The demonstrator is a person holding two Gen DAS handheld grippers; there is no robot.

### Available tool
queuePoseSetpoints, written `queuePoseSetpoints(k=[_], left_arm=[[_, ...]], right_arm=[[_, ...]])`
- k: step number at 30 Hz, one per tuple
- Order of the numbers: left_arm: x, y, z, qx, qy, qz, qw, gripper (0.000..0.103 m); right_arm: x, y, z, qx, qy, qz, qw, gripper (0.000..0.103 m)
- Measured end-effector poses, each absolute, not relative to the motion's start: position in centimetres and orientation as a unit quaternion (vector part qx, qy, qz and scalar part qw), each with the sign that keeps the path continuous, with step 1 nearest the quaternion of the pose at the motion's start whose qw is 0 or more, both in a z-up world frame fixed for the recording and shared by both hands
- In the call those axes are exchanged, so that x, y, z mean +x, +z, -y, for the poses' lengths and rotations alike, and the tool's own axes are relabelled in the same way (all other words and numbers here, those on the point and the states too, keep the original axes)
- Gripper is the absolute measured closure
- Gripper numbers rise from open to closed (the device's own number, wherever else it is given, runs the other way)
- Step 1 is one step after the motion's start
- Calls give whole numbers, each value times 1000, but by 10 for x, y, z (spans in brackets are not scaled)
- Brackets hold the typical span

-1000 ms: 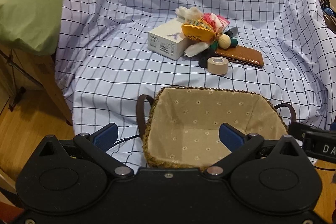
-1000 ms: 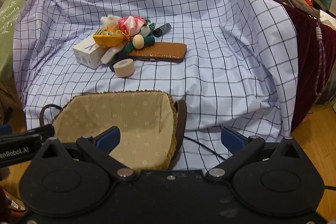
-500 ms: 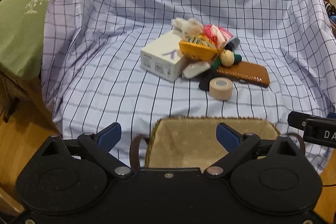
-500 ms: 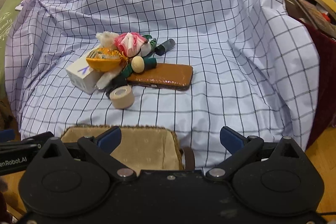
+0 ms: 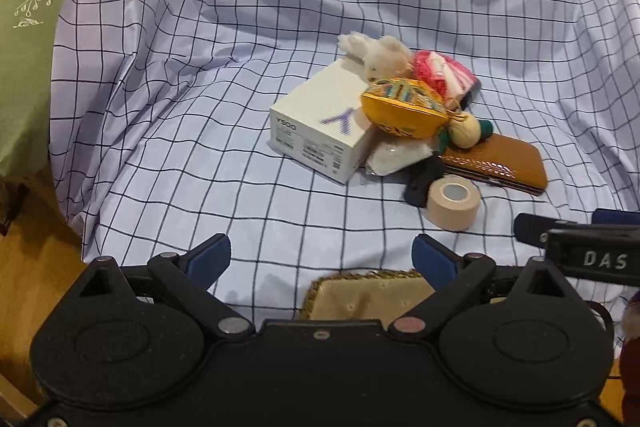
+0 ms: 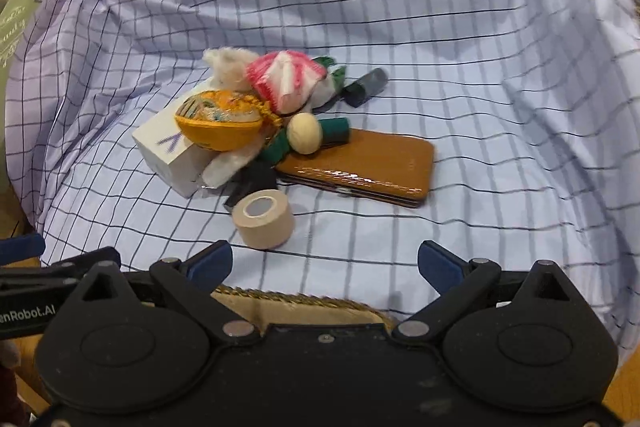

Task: Organize soft objects
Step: 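Reach the left tool to the orange pouch while the right tool reaches the tape roll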

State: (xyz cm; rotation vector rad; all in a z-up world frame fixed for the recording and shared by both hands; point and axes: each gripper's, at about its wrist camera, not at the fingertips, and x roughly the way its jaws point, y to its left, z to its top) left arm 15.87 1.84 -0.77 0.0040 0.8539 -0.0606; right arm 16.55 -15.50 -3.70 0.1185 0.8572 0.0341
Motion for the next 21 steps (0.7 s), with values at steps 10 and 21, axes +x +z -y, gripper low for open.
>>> queuePoseSetpoints(k=[10, 21], left_arm=[[179, -19, -41, -19, -4, -431, 902, 9], [190, -29, -52, -27, 4, -445, 895, 9]], right_arm=[[201, -54, 121, -1, 40, -405, 914, 23], [223, -79, 95, -40, 60, -414, 908, 31]])
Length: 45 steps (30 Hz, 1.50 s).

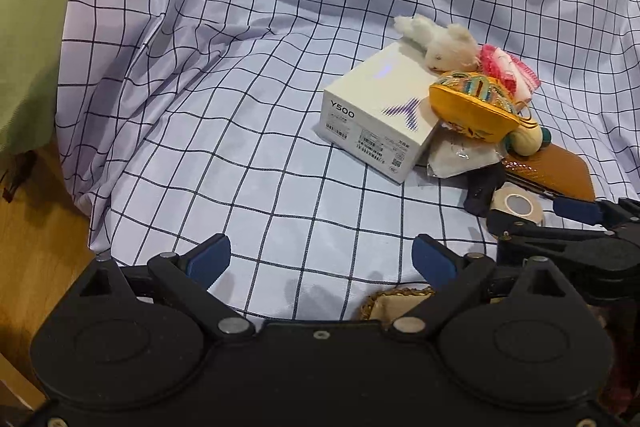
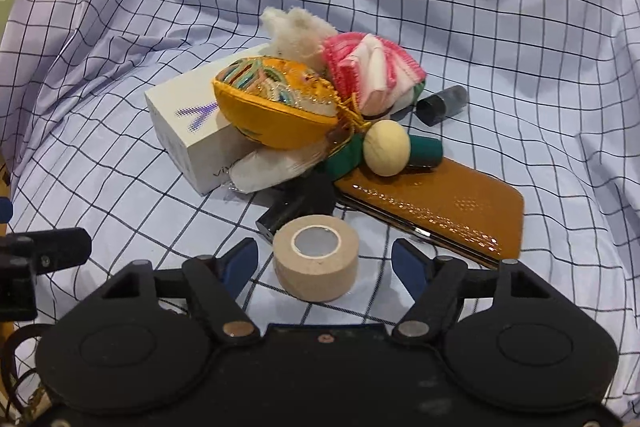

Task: Organize soft objects
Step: 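Reach the left tool to the orange pouch while the right tool reaches the tape roll, then grasp the orange pouch with the left tool while the right tool grasps the beige tape roll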

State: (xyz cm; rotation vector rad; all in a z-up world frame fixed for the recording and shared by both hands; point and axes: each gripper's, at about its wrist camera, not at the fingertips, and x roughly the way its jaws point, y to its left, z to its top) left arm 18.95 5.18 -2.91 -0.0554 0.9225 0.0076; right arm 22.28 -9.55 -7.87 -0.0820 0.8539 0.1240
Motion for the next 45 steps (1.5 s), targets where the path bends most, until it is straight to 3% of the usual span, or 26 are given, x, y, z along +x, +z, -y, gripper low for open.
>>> queuePoseSetpoints(k=[8, 13, 15, 17, 30, 45], left_arm=[[194, -32, -53, -26, 3, -447, 894, 8], [198, -27, -50, -21, 3, -439, 898, 8], [200, -24, -48, -17, 2, -435, 900, 8], [203, -22, -45, -13, 0, -431, 902, 8], [236, -1, 10, 29, -71, -391, 917, 8], [280, -24, 58, 72, -76, -368, 924, 3]], right_arm=[[230, -91, 87, -51, 70, -415, 906, 30], [234, -97, 89, -38, 83, -417, 904, 34], [234, -97, 89, -37, 88, -414, 905, 40], [234, -97, 89, -36, 88, -412, 906, 56], [222, -77, 128, 10, 52, -415, 908, 55], [201, -68, 171, 54, 24, -411, 910, 55]])
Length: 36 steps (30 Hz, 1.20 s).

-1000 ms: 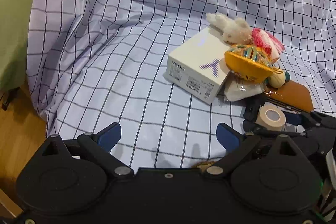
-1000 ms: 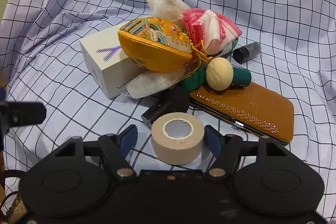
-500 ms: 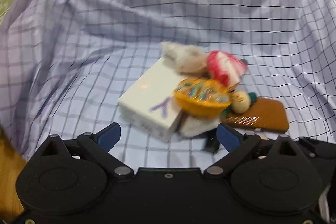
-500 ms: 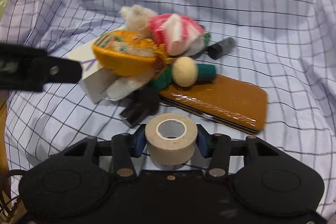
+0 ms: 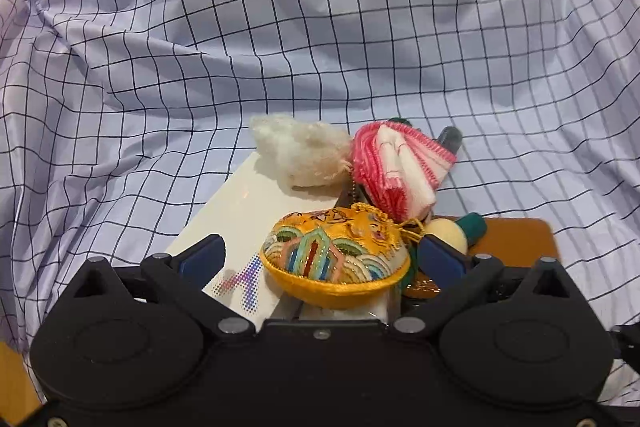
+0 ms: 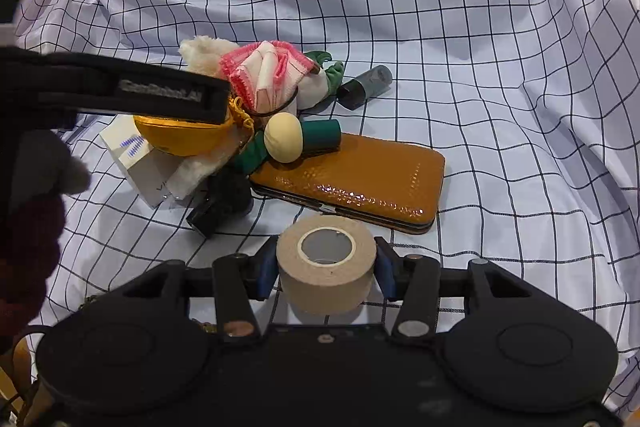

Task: Organize soft objects
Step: 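Grasp the orange pouch with the left tool while the right tool grasps the beige tape roll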

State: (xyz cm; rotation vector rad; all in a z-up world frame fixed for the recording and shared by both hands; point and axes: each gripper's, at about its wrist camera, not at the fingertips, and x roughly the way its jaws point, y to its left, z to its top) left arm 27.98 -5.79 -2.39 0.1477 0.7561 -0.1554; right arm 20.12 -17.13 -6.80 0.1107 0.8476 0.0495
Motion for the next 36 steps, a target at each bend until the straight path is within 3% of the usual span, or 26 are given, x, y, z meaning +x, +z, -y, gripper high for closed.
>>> queuePoseSetpoints(k=[6, 8, 9, 13, 36], left_arm=[[287, -31, 61, 76, -75, -377, 920, 4], [287, -32, 62, 78, -80, -374, 921, 11], [287, -32, 62, 78, -86, -373, 920, 22], [287, -32, 64, 80, -90, -372, 920, 32], [198, 15, 27, 24, -108, -353, 929, 33]], right_arm=[[200, -69, 170, 59, 25, -415, 907, 55], [200, -70, 170, 58, 25, -416, 907, 55], [200, -70, 170, 58, 25, -416, 907, 55], [198, -70, 168, 57, 23, -415, 908, 55], [144, -34, 171, 66, 13, -379, 923, 55]])
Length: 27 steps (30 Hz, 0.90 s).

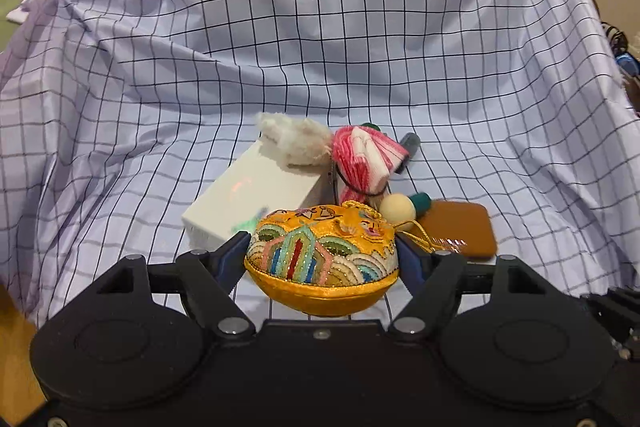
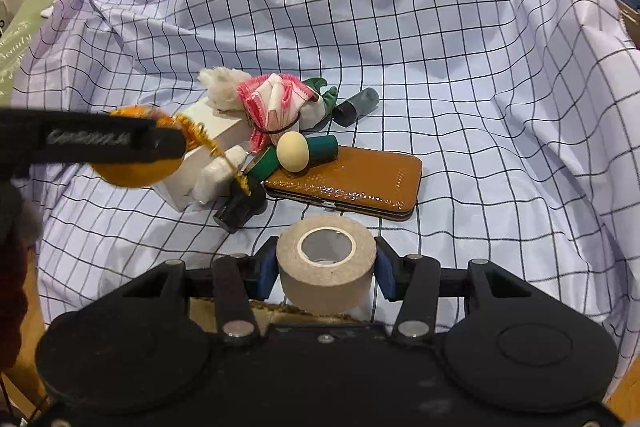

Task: Organize soft objects
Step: 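Grasp the orange pouch with the left tool while the right tool grasps the beige tape roll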

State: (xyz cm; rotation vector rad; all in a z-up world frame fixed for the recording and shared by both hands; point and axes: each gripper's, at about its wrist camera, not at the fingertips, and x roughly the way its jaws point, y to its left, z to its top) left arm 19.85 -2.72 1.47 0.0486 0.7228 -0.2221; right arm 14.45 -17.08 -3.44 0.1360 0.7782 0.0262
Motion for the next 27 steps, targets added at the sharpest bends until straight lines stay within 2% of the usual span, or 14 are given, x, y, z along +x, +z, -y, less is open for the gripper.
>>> queuePoseSetpoints(k=[9, 27], left_arm=[[148, 21, 15, 18, -103, -364, 926, 33], [81, -11, 8, -6, -88, -425, 901, 33]], right_arm=[[96, -15, 172, 73, 21, -361, 930, 55], [29, -11, 167, 76, 35, -357, 930, 55]])
